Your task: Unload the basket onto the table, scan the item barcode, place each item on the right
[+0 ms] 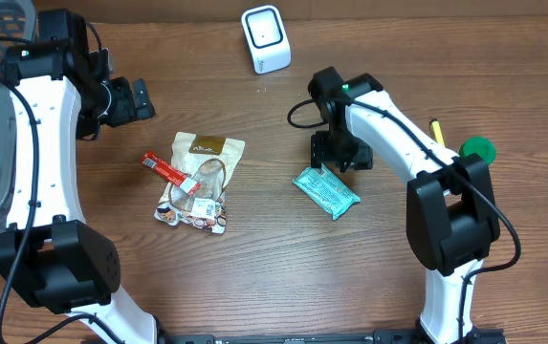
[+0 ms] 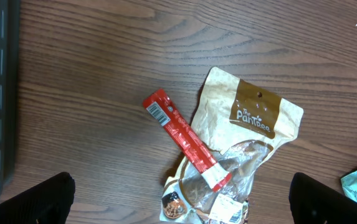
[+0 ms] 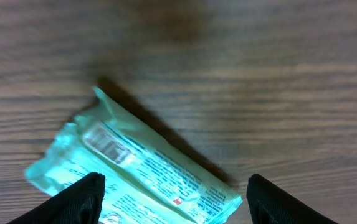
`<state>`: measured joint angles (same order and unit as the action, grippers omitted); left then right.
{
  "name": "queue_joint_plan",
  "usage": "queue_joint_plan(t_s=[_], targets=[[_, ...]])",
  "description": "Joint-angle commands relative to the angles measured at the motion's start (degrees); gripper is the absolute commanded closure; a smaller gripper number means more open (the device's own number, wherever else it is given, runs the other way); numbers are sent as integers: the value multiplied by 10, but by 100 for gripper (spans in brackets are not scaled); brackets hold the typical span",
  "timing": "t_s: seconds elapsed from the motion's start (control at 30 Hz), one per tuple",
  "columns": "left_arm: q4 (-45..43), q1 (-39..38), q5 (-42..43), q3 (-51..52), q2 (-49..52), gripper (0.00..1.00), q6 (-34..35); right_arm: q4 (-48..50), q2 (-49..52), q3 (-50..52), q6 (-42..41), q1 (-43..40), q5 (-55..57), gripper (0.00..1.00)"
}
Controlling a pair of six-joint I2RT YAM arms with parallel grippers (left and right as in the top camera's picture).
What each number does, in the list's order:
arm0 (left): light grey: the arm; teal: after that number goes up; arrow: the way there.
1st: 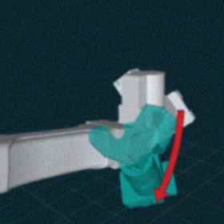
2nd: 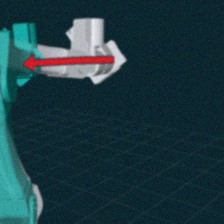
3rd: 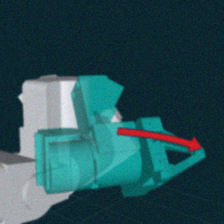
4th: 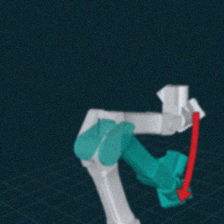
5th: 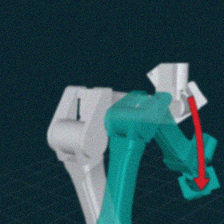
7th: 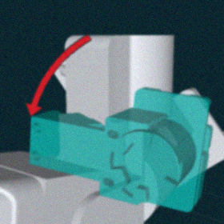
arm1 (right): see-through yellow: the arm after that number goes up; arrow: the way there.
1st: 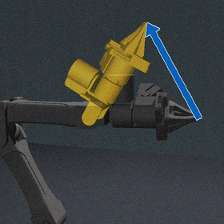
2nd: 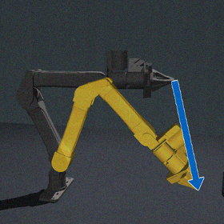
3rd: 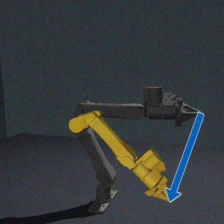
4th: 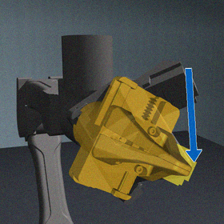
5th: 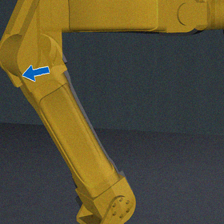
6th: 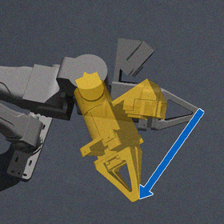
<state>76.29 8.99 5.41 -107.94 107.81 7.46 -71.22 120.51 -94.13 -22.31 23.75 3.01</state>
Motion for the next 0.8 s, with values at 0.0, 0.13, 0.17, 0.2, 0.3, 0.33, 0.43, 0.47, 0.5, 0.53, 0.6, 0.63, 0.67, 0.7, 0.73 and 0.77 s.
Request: queue_joint_plan(t_s=[0.0,0.13,0.17,0.2,0.3,0.33,0.43,0.47,0.5,0.53,0.6,0.63,0.67,0.7,0.73,0.77], targets=[[-1,-4,4,1,-3,0,-7,6,-4,29,-4,3,1,25],[-1,-4,4,1,-3,0,-7,27,-4,72,-4,3,-51,21],[-1,-4,4,1,-3,0,-7,32,-4,82,-2,3,-65,20],[-1,-4,4,1,-3,0,-7,37,-4,92,-2,3,-75,20],[-1,-4,4,1,-3,0,-7,54,-4,113,-2,3,-78,20],[-1,-4,4,1,-3,0,-7,59,-4,116,-2,4,-79,20],[-1,-4,4,1,-3,0,-7,75,-4,123,45,6,-118,20],[-1,-4,4,1,-3,0,-7,78,-4,123,68,7,-141,20],[-1,-4,4,1,-3,0,-7,83,-4,123,84,8,-162,21],[-1,-4,4,1,-3,0,-7,89,-4,123,93,10,-183,21],[-1,-4,4,1,-3,0,-7,97,-4,123,93,15,-202,21],[-1,-4,4,1,-3,0,-7,102,-4,123,93,20,-208,21],[-1,-4,4,1,-3,1,-7,106,-4,123,93,27,-211,21],[-1,-4,4,1,-3,0,-7,110,-4,123,93,34,-211,21],[-1,-4,4,1,-3,0,-7,115,-4,123,93,42,-211,21],[-1,-4,4,1,-3,0,-7,121,-4,123,92,50,-211,21]])
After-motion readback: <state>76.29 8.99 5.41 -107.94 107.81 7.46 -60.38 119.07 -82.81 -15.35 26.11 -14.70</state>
